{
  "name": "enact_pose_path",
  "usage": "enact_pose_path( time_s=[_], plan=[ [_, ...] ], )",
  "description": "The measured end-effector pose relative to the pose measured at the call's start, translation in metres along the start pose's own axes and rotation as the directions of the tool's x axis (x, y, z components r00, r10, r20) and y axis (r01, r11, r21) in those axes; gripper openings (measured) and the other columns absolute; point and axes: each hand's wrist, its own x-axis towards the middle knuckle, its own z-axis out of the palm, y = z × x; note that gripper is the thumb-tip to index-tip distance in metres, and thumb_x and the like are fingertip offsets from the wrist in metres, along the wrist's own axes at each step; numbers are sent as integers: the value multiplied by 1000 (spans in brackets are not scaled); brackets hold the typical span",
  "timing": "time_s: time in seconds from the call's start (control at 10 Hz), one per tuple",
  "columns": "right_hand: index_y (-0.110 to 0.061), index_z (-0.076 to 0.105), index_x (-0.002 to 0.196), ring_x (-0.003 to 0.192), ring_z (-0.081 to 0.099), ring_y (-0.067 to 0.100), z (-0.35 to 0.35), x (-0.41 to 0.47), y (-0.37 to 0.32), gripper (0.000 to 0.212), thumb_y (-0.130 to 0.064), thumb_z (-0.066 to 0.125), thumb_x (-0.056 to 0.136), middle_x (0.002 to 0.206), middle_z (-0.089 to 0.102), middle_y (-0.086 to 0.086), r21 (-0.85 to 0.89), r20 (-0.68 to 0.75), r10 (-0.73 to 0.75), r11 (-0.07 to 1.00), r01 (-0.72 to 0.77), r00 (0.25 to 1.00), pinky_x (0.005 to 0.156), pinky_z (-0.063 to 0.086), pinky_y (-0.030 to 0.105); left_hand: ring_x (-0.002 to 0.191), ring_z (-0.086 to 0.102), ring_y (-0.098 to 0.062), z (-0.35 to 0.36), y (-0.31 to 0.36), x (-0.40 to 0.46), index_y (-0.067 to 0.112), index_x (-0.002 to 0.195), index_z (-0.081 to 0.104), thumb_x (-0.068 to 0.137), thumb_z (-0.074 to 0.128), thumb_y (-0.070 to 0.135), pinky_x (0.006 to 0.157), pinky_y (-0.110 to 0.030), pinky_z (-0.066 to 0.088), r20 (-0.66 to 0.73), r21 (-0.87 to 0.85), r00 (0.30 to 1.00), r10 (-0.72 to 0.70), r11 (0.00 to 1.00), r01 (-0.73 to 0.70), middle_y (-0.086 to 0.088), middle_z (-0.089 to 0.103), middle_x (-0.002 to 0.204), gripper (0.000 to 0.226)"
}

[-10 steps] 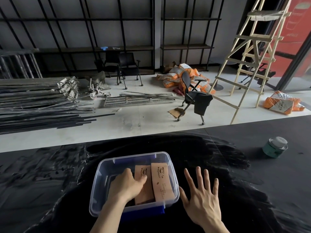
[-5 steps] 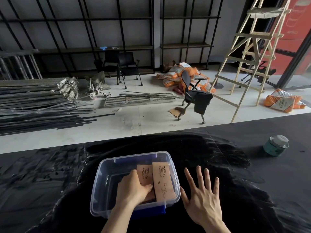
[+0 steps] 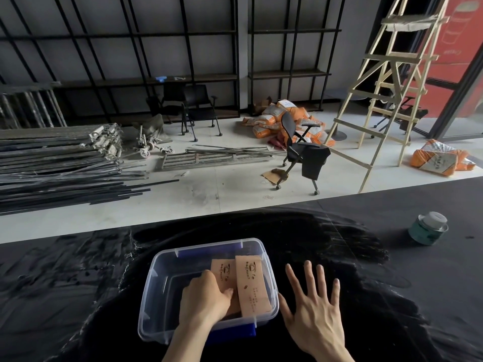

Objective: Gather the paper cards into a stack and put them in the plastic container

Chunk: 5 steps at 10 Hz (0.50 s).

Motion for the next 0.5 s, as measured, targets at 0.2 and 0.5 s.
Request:
enact_pose_path(
  time_s=[0.2, 0.5],
  plan=[
    [-42, 19, 160, 159, 5, 34, -7, -1, -1, 87, -84, -3, 88, 172, 16, 10, 6, 65, -7, 1000, 6, 998, 126, 5, 65, 113, 67, -25, -1, 2, -5, 17, 126, 57, 91, 63, 51, 89, -36, 54, -43, 125, 998, 44, 991, -38, -2, 69, 124, 50],
    [-38, 14, 162, 161, 2, 31, -48, 11, -5, 76, -74, 19, 96, 175, 9, 7, 85, 207, 50, 994, -69, 977, 129, 10, 56, 133, 54, -24, -23, -12, -27, 19, 146, 43, 92, 48, 65, 107, -40, 47, -206, 265, 960, 192, 955, -134, -3, 58, 144, 71]
  ],
)
